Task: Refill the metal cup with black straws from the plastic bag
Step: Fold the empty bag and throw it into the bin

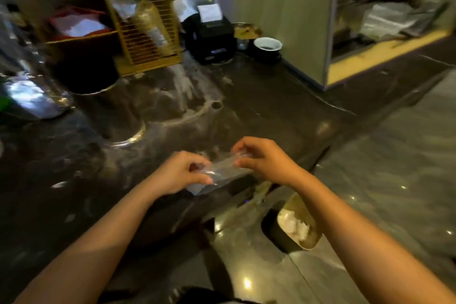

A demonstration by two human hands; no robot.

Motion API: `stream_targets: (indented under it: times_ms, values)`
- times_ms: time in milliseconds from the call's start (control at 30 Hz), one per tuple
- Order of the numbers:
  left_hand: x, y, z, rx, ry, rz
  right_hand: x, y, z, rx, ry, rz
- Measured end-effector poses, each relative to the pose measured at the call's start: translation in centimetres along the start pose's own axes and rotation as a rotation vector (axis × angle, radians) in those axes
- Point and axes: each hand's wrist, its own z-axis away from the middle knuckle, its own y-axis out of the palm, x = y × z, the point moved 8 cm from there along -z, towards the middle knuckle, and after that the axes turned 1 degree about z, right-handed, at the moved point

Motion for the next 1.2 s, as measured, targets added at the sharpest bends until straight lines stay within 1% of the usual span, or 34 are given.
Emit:
stream_targets:
  times_ms: [167, 267, 367, 467, 533, 667, 767, 900, 1033, 1133, 1200]
  values:
    - [-6.9, 11.9, -6.4, 0.143, 0.092, 0.015, -8.0, -8.9, 8.6, -0.107, 0.116, 0.072]
    - [-9.7, 18.8, -9.7, 0.287, 0.120, -0.033, -12.9, -11.9, 12.6, -0.150, 0.202, 0.099]
    - [-10.7, 24.5, -12.7, 0.406, 0.114, -0.083, -17.6, -13.2, 15.0, -0.159, 0.271, 0.144]
    - [-10.2, 29.4, -16.0, 0.441, 0.109, -0.189, -22.6, -13.6, 16.7, -0.209, 0.374, 0.129]
    - [-9.0, 32.5, -18.1, 0.456, 0.082, -0.240, -26.1, -13.2, 17.4, -0.254, 0.449, 0.066]
    - [-5.0, 38.9, -21.4, 0.476, 0.004, -0.240, -33.4, -11.0, 17.8, -0.304, 0.542, 0.001]
    - [-0.8, 43.6, -24.3, 0.447, 0.049, -0.396, -39.4, -8.7, 18.1, -0.377, 0.595, -0.010]
    - [6.3, 49.9, -27.5, 0.486, 0.133, -0.552, -47.8, -3.9, 18.1, -0.429, 0.679, -0.058]
    - [15.6, 55.8, -29.8, 0.499, 0.110, -0.667, -57.3, 1.3, 18.1, -0.530, 0.781, -0.046]
    - [22.4, 59.2, -31.3, 0.460, 0.116, -0.747, -64.8, 6.1, 17.0, -0.520, 0.849, -0.023]
    - [26.0, 60.8, -32.4, 0.413, 0.127, -0.791, -69.5, 9.5, 15.8, -0.460, 0.875, -0.005]
